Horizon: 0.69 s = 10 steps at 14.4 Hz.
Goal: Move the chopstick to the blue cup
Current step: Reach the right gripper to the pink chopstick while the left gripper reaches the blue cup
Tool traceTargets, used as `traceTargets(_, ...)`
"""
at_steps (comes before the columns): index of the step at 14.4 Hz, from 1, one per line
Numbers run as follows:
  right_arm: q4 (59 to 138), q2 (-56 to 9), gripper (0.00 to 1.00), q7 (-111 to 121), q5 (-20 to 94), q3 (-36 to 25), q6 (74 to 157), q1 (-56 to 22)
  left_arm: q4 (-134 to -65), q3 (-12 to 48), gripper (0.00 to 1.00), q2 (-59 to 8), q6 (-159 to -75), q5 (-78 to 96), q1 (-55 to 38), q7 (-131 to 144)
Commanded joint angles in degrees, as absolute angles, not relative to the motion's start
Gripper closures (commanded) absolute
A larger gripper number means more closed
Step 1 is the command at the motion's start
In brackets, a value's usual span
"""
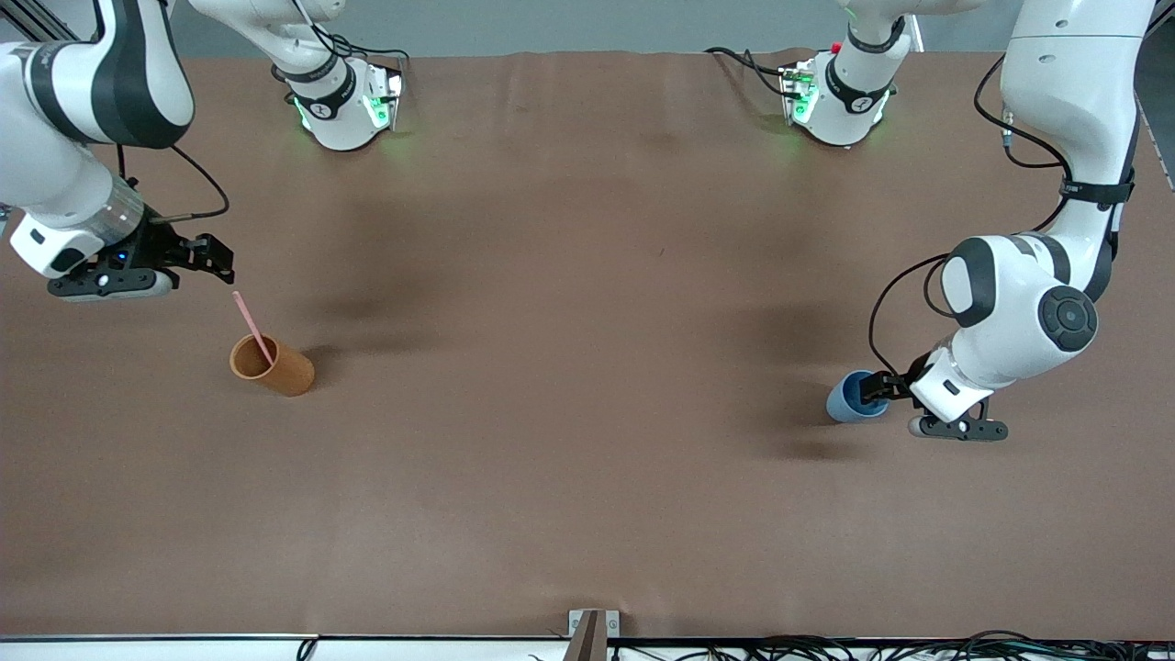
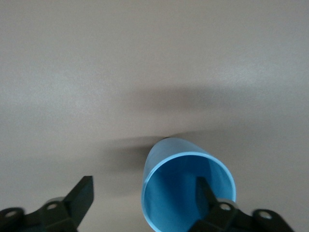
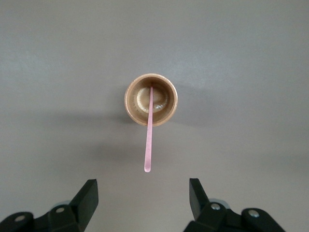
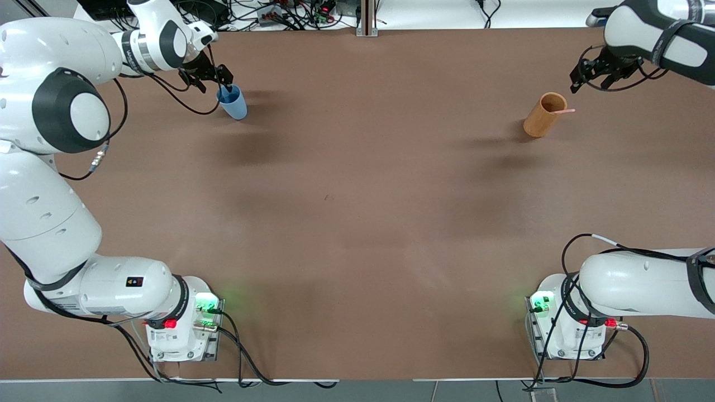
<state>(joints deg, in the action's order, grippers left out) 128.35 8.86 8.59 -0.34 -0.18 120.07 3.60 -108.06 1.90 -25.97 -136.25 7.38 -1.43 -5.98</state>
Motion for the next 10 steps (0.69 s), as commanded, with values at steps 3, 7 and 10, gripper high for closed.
traceTargets(3,137.97,12.04,0.34,9.32,0.44,-0.09,129.26,3.52,-108.37,1.93,0.63,-26.98,-137.46,8.17,-1.67,-5.98)
traceTargets(7,140.80,11.78,0.48,9.23,0.53,-0.09,134.46,3.60,-108.19,1.93,0.99,-27.25,-137.55,7.65,-2.20,-6.77)
traceTargets(10,140.98,11.60,0.55,9.23,0.62,-0.18,134.91,3.60,-107.32,1.93,0.99,-25.33,-136.85,6.16,-2.81,-6.42)
